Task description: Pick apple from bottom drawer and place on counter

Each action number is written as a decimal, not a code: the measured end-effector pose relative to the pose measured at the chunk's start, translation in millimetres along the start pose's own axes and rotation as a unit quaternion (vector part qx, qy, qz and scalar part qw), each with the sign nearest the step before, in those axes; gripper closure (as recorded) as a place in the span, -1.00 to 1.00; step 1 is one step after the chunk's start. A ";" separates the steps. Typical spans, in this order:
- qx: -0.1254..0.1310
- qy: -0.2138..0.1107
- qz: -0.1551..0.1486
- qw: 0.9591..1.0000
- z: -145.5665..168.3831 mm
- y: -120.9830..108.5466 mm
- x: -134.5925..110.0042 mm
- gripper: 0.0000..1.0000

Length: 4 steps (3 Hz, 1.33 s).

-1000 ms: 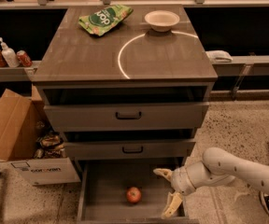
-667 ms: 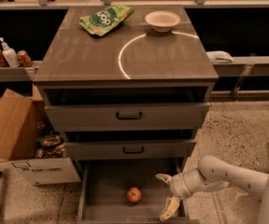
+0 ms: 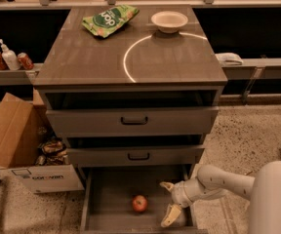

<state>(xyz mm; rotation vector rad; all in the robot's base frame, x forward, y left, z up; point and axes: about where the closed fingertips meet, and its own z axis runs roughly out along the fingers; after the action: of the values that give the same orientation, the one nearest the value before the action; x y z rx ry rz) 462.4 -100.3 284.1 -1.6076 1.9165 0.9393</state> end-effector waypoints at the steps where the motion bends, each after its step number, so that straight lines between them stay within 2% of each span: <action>1: 0.039 0.001 0.000 0.999 40.0 -48.3 32.0 -1.00; 2: 0.039 0.001 0.000 0.999 40.2 -48.4 32.0 -1.00; 4: 0.068 -0.012 -0.019 0.997 65.1 -75.6 45.9 -1.00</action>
Offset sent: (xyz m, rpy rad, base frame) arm 0.0576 0.0001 -0.0884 -0.0179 -0.0866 -0.0809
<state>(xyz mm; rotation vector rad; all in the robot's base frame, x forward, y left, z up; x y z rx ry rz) 521.8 -87.9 192.6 -1.5419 1.8846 0.7915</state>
